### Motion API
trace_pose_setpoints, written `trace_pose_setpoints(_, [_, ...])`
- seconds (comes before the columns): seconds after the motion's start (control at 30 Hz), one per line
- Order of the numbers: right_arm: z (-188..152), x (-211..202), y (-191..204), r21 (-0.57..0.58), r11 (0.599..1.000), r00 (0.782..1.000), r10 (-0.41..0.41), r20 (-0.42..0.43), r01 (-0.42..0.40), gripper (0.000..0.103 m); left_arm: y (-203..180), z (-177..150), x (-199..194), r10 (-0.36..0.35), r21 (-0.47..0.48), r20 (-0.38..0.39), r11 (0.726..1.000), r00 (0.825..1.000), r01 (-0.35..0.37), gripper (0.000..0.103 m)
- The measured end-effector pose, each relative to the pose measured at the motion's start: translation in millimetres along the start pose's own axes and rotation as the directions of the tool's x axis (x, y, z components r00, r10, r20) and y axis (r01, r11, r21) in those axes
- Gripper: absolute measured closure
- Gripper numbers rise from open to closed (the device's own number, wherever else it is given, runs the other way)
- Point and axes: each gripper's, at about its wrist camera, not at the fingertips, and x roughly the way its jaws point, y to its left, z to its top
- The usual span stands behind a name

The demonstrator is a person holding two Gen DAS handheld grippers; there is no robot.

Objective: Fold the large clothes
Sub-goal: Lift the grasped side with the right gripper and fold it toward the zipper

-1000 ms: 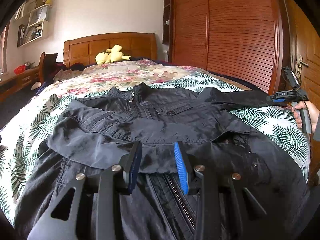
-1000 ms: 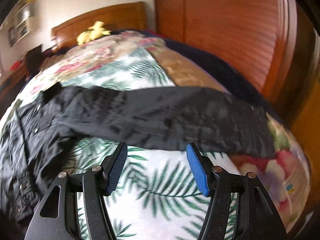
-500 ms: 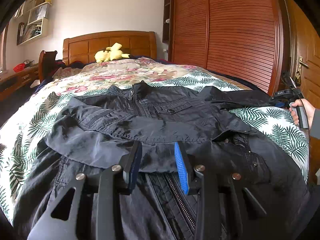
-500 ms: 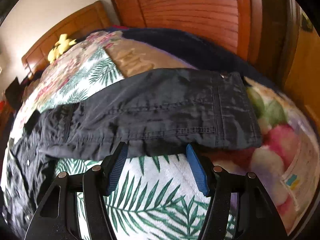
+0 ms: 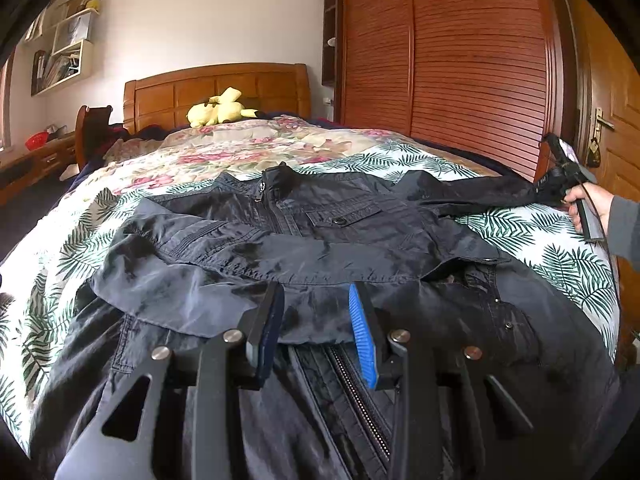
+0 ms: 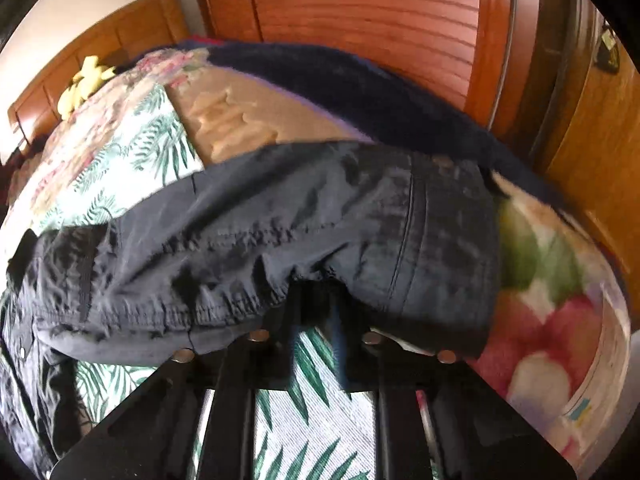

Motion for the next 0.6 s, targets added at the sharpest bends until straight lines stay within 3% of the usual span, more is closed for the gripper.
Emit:
trace_pose_setpoints(0.2, [1, -59, 35, -0.142, 0.990, 0.985, 0.013, 0.174, 0.012, 0.100, -5, 0, -18, -0.016, 0.028, 0.009, 0.999, 1.000, 0.015, 0.071])
trace_pose_setpoints(0.4, [2, -129, 102, -0.294, 0.953, 0.950, 0.150, 0.272, -0.067, 0.100, 4, 0, -46, -0.018, 0.023, 0.017, 1.000, 1.000, 0.018, 0.071])
trace_pose_setpoints(0.6, [-23, -194, 197, -0.480, 0.862, 0.894, 0.335, 0.298, -0.163, 0.100, 19, -1, -68, 0.006, 0.008, 0.025, 1.000, 1.000, -0.007, 0.071])
